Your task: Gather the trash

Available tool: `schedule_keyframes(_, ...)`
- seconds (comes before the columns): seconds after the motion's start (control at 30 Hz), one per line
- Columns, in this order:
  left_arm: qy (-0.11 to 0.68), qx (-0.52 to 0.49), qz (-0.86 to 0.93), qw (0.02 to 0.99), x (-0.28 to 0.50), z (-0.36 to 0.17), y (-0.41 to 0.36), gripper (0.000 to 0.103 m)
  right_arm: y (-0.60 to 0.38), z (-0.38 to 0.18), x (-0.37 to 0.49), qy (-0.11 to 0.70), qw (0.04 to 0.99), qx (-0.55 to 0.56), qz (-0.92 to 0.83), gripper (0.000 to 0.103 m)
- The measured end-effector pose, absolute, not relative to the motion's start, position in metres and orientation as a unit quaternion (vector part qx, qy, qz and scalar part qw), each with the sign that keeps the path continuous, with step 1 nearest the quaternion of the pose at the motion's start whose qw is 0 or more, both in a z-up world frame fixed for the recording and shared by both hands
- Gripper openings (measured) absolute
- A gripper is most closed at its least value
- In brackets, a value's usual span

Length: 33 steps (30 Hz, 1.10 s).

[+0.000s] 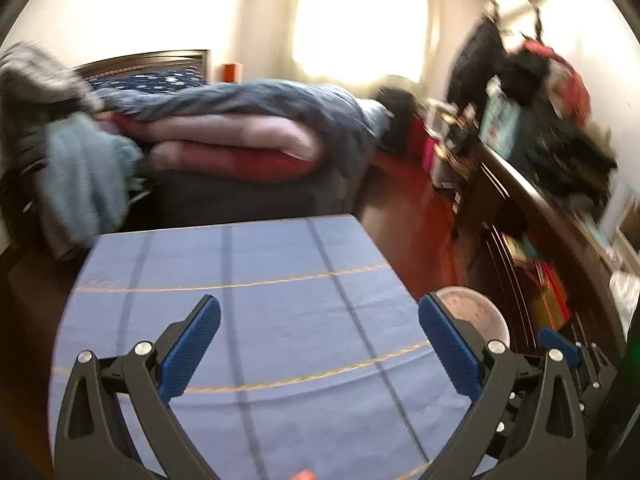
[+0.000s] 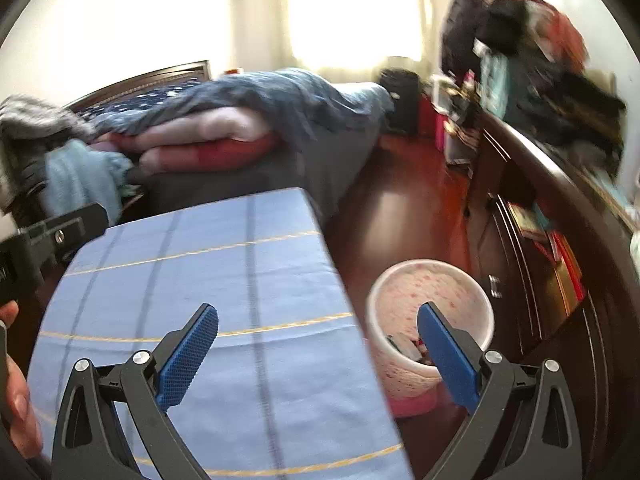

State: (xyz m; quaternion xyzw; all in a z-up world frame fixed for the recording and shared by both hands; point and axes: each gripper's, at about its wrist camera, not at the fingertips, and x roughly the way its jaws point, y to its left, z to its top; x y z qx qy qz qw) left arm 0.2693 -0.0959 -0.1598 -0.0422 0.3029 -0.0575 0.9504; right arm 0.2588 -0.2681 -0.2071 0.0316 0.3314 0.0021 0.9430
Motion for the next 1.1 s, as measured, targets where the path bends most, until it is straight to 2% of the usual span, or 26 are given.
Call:
schedule_keyframes(0.17, 0.256, -0.064, 0.006, 0.964, 0.213, -0.126, -0.043, 0.099, -0.224, -0.175, 0.223, 0.299, 0.953, 0.012, 0.047, 0.099)
schedule_keyframes(0.53, 0.181, -0.089, 0.072, 0.977, 0.108, -0.076, 0.017, 0.1, -0.163, -0.117, 0.154, 0.22, 0.969, -0.037, 0.109, 0.099)
schedule_keyframes(0.83, 0.099, -0.088, 0.118, 0.984, 0.029, -0.042, 0.034, 0.1, -0.149, -0.092, 0.11, 0.166, 0.98, -0.04, 0.099, 0.099)
schedule_keyframes(1.1, 0.094, -0.09, 0.096, 0.987, 0.004, -0.033, 0.037, 0.1, -0.156, -0.078, 0.089, 0.14, 0.987, -0.018, 0.081, 0.099)
